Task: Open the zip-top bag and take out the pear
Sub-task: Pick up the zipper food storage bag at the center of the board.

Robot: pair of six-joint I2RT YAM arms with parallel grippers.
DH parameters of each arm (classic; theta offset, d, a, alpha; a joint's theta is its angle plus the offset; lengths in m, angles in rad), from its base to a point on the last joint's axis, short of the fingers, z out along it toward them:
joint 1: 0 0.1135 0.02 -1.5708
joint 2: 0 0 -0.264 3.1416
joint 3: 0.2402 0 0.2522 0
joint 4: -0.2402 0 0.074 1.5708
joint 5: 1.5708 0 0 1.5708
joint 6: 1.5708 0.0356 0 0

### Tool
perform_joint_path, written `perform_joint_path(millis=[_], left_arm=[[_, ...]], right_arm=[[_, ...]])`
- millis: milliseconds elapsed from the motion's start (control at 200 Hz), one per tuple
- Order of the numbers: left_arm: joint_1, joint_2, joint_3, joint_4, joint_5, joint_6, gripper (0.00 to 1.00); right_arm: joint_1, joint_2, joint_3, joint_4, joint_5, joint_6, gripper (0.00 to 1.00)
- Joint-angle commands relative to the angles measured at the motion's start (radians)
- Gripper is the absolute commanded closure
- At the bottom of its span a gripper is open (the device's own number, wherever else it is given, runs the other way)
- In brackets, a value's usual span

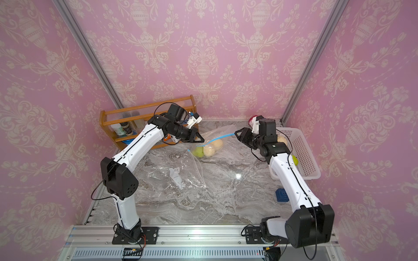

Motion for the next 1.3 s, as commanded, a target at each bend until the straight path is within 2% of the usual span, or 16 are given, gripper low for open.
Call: perform_joint_path(millis=[0, 60, 220, 390, 475, 565, 730, 966, 1141, 1211, 1296], left_arm=[[0.001, 0.015, 0.031, -0.012, 0.039, -0.015, 1.00], [0.001, 0.021, 0.043, -0.018, 0.048, -0.009, 1.00], [0.004, 0.055, 0.098, -0.066, 0.074, 0.009, 1.00], [0.004, 0.088, 0.148, -0.109, 0.092, 0.032, 1.00], [0.005, 0.089, 0.152, -0.124, 0.085, 0.054, 1.00], [0.007, 0.093, 0.152, -0.149, 0.084, 0.079, 1.00], [0.007, 0.096, 0.151, -0.180, 0.085, 0.106, 1.00], [0.008, 0.110, 0.176, -0.222, 0.120, 0.140, 1.00], [0.010, 0.118, 0.191, -0.253, 0.129, 0.158, 1.00], [0.011, 0.118, 0.193, -0.257, 0.129, 0.160, 1.00], [0.014, 0.118, 0.196, -0.262, 0.127, 0.162, 1.00]], right_arm=[[-0.004, 0.007, 0.031, 0.036, -0.024, 0.038, 0.46], [-0.005, 0.000, 0.024, 0.041, -0.007, -0.067, 0.46], [-0.005, -0.048, -0.098, 0.172, -0.016, -0.518, 0.49], [-0.005, -0.072, -0.212, 0.311, -0.079, -0.949, 0.43], [-0.006, -0.070, -0.250, 0.389, -0.083, -1.098, 0.40], [-0.003, -0.045, -0.243, 0.420, -0.090, -1.236, 0.41], [0.038, 0.005, -0.231, 0.466, -0.017, -1.501, 0.42], [0.119, 0.047, -0.215, 0.475, 0.057, -1.697, 0.37], [0.166, 0.077, -0.228, 0.544, 0.127, -1.756, 0.39], [0.173, 0.075, -0.225, 0.556, 0.136, -1.750, 0.43], [0.175, 0.066, -0.226, 0.555, 0.142, -1.739, 0.54]])
